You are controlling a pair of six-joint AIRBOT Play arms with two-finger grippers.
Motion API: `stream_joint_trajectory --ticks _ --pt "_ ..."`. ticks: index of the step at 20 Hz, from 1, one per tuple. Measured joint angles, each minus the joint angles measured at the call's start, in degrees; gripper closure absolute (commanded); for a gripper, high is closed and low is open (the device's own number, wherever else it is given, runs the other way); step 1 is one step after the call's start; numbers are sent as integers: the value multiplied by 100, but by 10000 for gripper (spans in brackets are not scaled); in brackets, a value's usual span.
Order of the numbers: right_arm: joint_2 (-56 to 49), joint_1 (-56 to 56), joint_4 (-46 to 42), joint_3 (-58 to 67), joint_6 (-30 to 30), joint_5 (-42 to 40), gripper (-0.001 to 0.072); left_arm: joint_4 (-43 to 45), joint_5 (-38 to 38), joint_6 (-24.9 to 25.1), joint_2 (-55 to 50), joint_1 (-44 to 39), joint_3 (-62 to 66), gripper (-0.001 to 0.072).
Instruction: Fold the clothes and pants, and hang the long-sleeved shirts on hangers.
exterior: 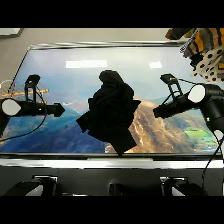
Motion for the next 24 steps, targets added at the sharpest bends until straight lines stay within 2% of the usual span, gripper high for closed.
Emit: stream_joint_trajectory --ticks 2,8,11,15,16,17,18,19,20,22,24 --pt "0 0 0 0 -2 0 673 -640 72 328 -485 334 -85 -11" --pt "0 0 -2 0 -13 -101 673 -3128 68 1906 -2037 752 -166 -11" --pt "0 0 0 0 -11 -136 673 -3733 48 2271 -2472 675 -175 -11" --pt "0 0 2 0 7 -140 672 -4054 146 2439 -2774 555 -177 -6" --pt "0 0 22 0 7 -140 653 -4085 175 2459 -2826 538 -177 50" --pt "0 0 44 0 9 -133 557 -4138 179 2470 -2870 516 -177 249" --pt "0 0 66 0 28 -92 366 -4144 197 2490 -2909 498 -177 590" --pt "0 0 70 -2 122 -28 259 -4144 197 2503 -2935 479 -177 680" --pt "0 0 74 -2 232 33 224 -4168 199 2533 -2953 468 -177 680" --pt "-2 0 92 -74 413 162 59 -4183 175 2551 -2977 448 -179 680" --pt "-20 0 260 -385 505 160 25 -4190 138 2575 -2988 444 -179 681"
